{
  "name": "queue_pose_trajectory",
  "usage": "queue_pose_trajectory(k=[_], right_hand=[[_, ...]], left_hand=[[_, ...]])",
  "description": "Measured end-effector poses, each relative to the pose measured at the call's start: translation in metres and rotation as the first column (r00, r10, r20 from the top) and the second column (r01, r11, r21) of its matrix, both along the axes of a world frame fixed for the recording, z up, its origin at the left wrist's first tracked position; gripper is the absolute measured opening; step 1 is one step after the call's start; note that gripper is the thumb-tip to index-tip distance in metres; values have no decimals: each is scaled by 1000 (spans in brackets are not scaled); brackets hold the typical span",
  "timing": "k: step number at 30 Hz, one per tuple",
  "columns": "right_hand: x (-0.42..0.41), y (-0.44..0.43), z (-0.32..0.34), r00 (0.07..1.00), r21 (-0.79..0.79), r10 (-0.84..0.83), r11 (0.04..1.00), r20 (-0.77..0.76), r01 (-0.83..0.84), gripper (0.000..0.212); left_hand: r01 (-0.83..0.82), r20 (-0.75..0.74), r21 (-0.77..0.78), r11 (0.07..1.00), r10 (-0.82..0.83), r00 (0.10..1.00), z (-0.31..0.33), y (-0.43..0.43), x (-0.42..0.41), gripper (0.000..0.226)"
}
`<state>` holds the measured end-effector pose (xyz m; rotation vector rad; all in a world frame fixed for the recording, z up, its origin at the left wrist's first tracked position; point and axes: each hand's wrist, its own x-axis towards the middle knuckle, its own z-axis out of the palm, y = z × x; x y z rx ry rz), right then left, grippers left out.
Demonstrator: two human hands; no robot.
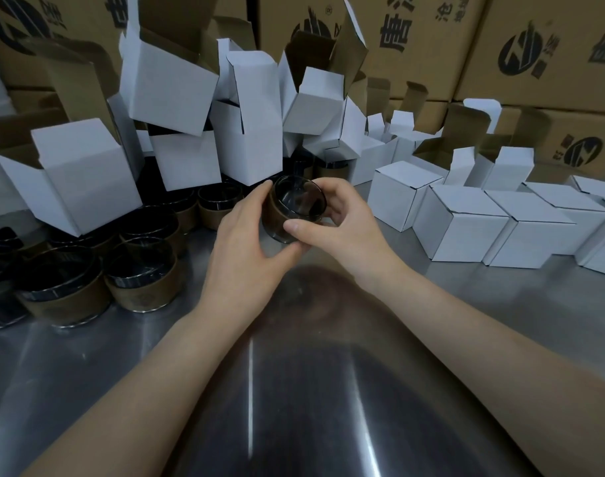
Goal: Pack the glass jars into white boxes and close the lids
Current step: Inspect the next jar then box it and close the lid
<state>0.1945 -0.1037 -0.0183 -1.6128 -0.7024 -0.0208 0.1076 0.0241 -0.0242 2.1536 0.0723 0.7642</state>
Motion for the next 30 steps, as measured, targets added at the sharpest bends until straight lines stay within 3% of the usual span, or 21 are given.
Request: queue_pose_trajectory(k=[8, 17, 30], right_hand=[[-4, 2, -1, 995, 61, 68, 996, -69, -64, 42], [-9, 2, -1, 993, -16, 8, 1000, 120, -6, 55], [-14, 4, 3, 963, 27, -20, 1000, 270, 13, 61]], left_hand=[[-1, 19, -52, 999, 2, 1000, 1, -2, -2, 77], [-21, 45, -78, 997, 24, 999, -2, 3, 0, 61], [-52, 113, -72, 996, 59, 992, -3, 3, 0, 69]])
